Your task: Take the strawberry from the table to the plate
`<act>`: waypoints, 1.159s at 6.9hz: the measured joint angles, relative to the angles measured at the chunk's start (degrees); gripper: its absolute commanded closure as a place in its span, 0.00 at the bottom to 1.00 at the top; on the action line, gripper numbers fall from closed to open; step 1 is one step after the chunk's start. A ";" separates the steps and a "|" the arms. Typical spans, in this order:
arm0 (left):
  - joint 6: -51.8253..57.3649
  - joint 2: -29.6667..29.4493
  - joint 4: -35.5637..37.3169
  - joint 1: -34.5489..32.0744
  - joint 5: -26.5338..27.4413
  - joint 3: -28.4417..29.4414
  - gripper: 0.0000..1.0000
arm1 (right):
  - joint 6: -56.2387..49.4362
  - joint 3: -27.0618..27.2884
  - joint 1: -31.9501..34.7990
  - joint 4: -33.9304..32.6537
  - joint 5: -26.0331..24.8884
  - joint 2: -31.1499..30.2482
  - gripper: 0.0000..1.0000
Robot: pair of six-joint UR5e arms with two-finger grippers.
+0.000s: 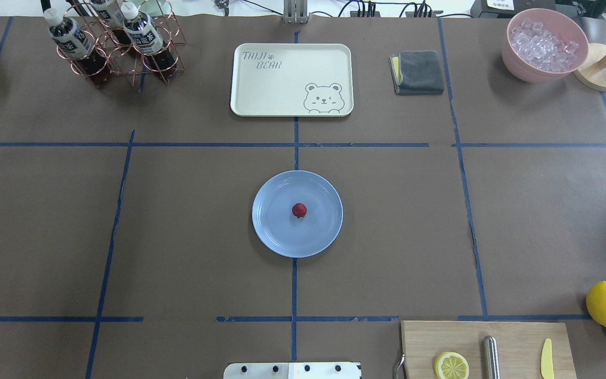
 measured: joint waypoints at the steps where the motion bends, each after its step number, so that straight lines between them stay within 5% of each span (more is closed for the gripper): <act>1: -0.18 -0.01 0.46 0.00 0.85 0.04 0.00 | 0.02 0.00 0.00 -0.09 0.60 -0.16 0.00; 8: -8.13 0.89 -6.80 -0.06 1.58 0.31 0.00 | -0.11 -0.28 0.00 -0.32 0.35 -0.48 0.00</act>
